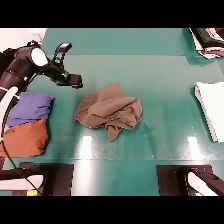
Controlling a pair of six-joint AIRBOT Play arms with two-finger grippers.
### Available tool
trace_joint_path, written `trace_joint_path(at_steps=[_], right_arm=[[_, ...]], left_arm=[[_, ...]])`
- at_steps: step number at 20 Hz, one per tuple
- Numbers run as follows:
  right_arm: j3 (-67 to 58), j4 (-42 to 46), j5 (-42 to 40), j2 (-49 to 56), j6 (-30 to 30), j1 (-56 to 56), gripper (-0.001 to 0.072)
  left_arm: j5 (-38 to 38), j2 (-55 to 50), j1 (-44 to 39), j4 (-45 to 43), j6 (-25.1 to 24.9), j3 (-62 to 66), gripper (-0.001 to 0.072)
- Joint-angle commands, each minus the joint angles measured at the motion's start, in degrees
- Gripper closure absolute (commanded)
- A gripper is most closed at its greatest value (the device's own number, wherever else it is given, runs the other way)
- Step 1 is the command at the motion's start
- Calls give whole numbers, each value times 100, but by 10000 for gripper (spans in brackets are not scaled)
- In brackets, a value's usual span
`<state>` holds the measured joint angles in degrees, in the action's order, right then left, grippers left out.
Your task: Fold the shirts.
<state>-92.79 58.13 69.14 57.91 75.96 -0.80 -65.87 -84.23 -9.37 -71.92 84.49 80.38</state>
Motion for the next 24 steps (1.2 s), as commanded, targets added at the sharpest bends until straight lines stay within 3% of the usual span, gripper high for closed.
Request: trace_joint_path(at_steps=[1, 4, 5, 6, 7, 14, 21, 22, 23, 24], right_arm=[[7, 0, 42, -2, 2, -4, 696], [7, 13, 236, 15, 2, -4, 696], [7, 37, 302, 31, 2, -4, 696], [7, 37, 358, 57, 2, -4, 696], [7, 37, 400, 96, 2, -4, 696], [7, -7, 911, 522, 4, -4, 696], [7, -9, 929, 595, 4, -4, 696], [7, -4, 962, 595, 7, -4, 696], [13, 2, 984, 595, 7, -4, 696], [66, -4, 994, 590, 9, -4, 696]], left_arm=[[177, -629, 570, 1156, -562, -234, 85], [181, -1128, 540, 1491, -850, -236, 85], [177, -1226, 540, 1650, -861, -240, 141], [179, -1279, 540, 1707, -874, -247, 275], [188, -1303, 514, 1709, -920, -247, 297], [494, -1316, 304, 1357, -780, -247, 297], [258, -1340, 216, 1353, -874, -249, 299], [223, -1340, 177, 1364, -964, -247, 347], [221, -1340, 146, 1384, -997, -247, 564], [236, -1340, 129, 1414, -997, -245, 679]])
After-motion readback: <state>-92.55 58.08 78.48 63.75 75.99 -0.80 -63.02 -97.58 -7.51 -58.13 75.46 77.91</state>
